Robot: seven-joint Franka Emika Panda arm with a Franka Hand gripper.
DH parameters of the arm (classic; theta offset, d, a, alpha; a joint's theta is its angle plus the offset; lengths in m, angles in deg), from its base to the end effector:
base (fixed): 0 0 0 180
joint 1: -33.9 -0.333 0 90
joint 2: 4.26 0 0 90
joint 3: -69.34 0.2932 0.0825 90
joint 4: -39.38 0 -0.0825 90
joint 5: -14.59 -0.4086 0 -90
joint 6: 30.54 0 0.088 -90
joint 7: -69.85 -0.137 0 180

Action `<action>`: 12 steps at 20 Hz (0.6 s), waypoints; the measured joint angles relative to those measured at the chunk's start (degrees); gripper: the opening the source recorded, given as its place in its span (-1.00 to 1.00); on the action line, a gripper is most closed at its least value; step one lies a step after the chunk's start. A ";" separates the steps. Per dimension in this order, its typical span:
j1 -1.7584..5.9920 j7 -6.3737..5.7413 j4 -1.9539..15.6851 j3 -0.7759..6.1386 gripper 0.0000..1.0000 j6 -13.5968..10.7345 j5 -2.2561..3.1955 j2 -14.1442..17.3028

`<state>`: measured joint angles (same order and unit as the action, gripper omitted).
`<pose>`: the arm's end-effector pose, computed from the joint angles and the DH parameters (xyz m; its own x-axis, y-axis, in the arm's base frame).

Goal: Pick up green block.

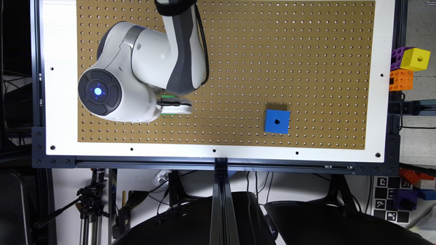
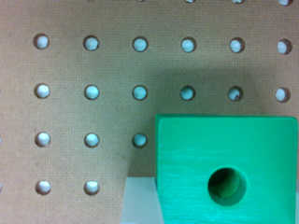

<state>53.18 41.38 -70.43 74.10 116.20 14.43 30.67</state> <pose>0.6121 -0.1572 0.1076 0.7188 -0.6952 0.0085 -0.6935 -0.7179 -0.0605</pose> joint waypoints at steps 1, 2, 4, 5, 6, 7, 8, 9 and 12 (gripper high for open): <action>0.01 0.00 0.00 -0.01 -1.00 -0.02 0.00 -0.01; 0.02 0.00 0.00 -0.02 -1.00 -0.03 0.00 -0.04; 0.04 0.00 0.00 -0.06 -1.00 -0.26 0.00 -0.36; 0.05 0.00 0.00 -0.08 -1.00 -0.82 0.00 -0.82; 0.05 0.00 -0.01 -0.08 -1.00 -1.29 0.00 -1.24; 0.05 0.00 0.02 -0.08 -1.00 -1.94 0.00 -1.86; 0.06 0.00 0.02 -0.08 -1.00 -2.84 0.00 -2.74; 0.06 0.00 0.02 -0.08 -1.00 -3.88 0.00 -3.68; 0.06 -0.01 0.01 -0.08 -1.00 -6.51 0.00 -6.07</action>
<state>53.24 41.37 -70.42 74.01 109.69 14.43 24.60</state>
